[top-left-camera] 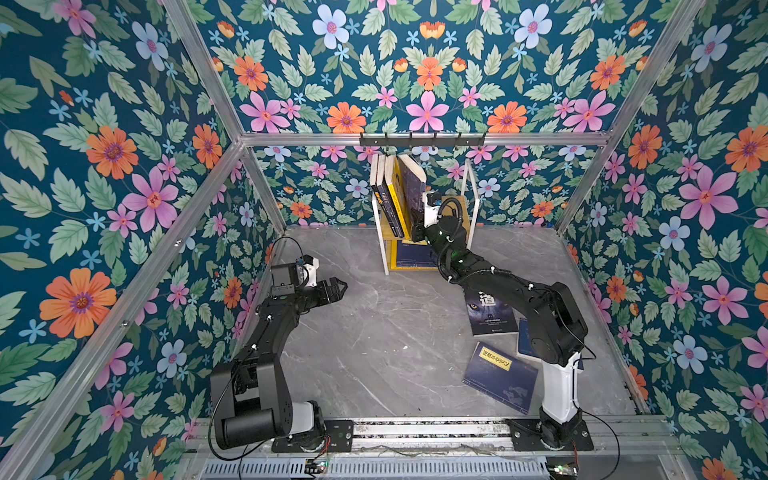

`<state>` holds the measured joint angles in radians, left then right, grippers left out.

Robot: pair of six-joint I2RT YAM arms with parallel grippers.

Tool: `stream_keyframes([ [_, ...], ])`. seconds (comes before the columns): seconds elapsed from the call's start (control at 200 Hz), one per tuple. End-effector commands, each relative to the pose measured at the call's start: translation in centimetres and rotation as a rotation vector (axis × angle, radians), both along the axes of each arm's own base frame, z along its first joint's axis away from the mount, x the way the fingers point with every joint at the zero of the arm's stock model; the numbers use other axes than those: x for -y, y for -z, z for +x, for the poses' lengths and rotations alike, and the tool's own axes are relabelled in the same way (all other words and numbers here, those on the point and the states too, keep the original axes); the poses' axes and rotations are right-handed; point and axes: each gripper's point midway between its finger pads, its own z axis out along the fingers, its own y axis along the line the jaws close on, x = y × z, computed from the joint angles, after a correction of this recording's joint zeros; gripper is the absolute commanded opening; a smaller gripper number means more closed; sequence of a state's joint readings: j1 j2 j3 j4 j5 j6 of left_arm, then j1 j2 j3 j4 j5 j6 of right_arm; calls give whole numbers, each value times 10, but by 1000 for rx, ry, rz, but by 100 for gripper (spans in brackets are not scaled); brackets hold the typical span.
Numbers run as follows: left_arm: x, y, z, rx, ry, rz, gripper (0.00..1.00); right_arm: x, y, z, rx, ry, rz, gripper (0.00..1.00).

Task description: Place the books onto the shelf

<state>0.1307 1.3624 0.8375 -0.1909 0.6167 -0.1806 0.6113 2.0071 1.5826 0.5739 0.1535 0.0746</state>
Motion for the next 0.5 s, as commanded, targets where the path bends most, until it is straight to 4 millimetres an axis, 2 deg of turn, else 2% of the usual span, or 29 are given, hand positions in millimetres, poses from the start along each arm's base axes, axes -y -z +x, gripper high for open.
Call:
stream_keyframes([
  [0.0, -1, -1, 1, 14, 4, 11, 97, -10, -4, -7, 5, -67, 19, 9],
  [0.175, 1, -2, 1, 15, 9, 5, 97, -17, -7, -12, 11, -116, 22, 20],
  [0.495, -1, 0, 2, 12, 1, 14, 97, -12, -13, -21, 37, -139, -6, 28],
])
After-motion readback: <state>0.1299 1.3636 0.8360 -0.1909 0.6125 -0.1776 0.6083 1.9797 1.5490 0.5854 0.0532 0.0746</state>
